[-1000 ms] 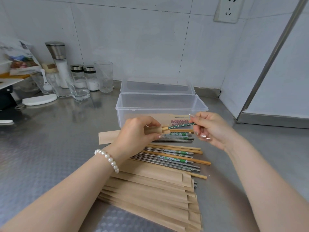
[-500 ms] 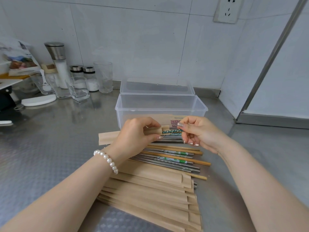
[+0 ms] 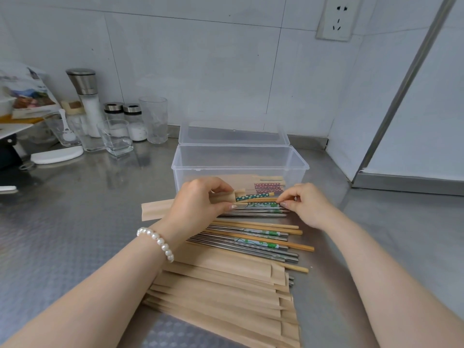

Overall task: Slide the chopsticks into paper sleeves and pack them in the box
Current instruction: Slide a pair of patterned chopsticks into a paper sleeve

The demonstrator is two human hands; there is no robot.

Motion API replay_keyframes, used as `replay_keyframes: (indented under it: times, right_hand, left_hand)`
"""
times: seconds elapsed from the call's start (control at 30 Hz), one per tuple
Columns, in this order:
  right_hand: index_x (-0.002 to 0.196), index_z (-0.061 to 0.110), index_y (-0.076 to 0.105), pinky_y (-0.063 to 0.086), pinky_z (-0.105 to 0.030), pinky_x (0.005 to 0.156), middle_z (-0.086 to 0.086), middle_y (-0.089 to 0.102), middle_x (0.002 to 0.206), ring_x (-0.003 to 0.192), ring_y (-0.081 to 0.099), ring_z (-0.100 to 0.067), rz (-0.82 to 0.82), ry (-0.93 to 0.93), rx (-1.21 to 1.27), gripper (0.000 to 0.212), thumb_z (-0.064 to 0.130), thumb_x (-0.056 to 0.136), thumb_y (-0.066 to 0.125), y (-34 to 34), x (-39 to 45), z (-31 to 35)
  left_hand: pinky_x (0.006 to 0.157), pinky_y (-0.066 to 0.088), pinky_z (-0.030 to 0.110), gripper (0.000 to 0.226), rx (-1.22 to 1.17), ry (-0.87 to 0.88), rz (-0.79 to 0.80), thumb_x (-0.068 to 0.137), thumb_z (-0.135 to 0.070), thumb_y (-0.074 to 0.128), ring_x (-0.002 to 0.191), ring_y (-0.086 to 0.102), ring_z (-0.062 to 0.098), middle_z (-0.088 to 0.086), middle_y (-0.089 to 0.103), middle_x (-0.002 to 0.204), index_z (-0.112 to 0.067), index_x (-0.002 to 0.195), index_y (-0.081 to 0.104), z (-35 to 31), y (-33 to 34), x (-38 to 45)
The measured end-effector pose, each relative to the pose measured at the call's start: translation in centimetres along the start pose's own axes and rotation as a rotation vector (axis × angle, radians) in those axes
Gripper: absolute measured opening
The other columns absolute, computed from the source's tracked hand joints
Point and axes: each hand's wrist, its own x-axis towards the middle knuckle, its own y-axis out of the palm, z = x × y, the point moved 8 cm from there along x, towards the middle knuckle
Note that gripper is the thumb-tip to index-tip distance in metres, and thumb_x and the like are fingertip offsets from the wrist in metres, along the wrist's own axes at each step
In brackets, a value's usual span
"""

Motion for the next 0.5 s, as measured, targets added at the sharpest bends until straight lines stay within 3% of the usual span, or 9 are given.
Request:
replay_keyframes:
  times: [0.13, 0.37, 0.5]
  right_hand:
    - [0.086, 0.013, 0.072, 0.032, -0.010, 0.054, 0.011, 0.056, 0.075, 0.060, 0.041, 0.000, 0.032, -0.008, -0.003, 0.012, 0.006, 0.086, 0.062, -0.28, -0.30, 0.47]
    - [0.092, 0.009, 0.074, 0.033, -0.006, 0.055, 0.016, 0.054, 0.070, 0.063, 0.046, 0.000, 0.018, 0.026, 0.020, 0.015, 0.003, 0.084, 0.063, -0.29, -0.24, 0.29]
    - [0.075, 0.013, 0.074, 0.036, -0.009, 0.054, 0.009, 0.060, 0.063, 0.060, 0.051, -0.002, 0.090, 0.088, 0.082, 0.008, 0.005, 0.076, 0.073, -0.39, -0.66, -0.07]
  left_hand:
    - [0.082, 0.049, 0.026, 0.028, 0.006, 0.004, 0.011, 0.070, -0.023, 0.078, 0.087, 0.060, 0.011, -0.010, 0.065, 0.087, -0.022, 0.096, 0.068, -0.05, 0.11, -0.07]
    - [0.082, 0.048, 0.025, 0.027, -0.004, 0.008, 0.025, 0.070, -0.022, 0.078, 0.087, 0.060, 0.011, -0.011, 0.063, 0.085, -0.021, 0.096, 0.068, -0.10, 0.29, -0.16]
    - [0.082, 0.047, 0.024, 0.027, 0.002, 0.011, 0.041, 0.071, -0.022, 0.078, 0.086, 0.060, 0.010, -0.012, 0.062, 0.084, -0.020, 0.096, 0.068, -0.17, 0.48, -0.15]
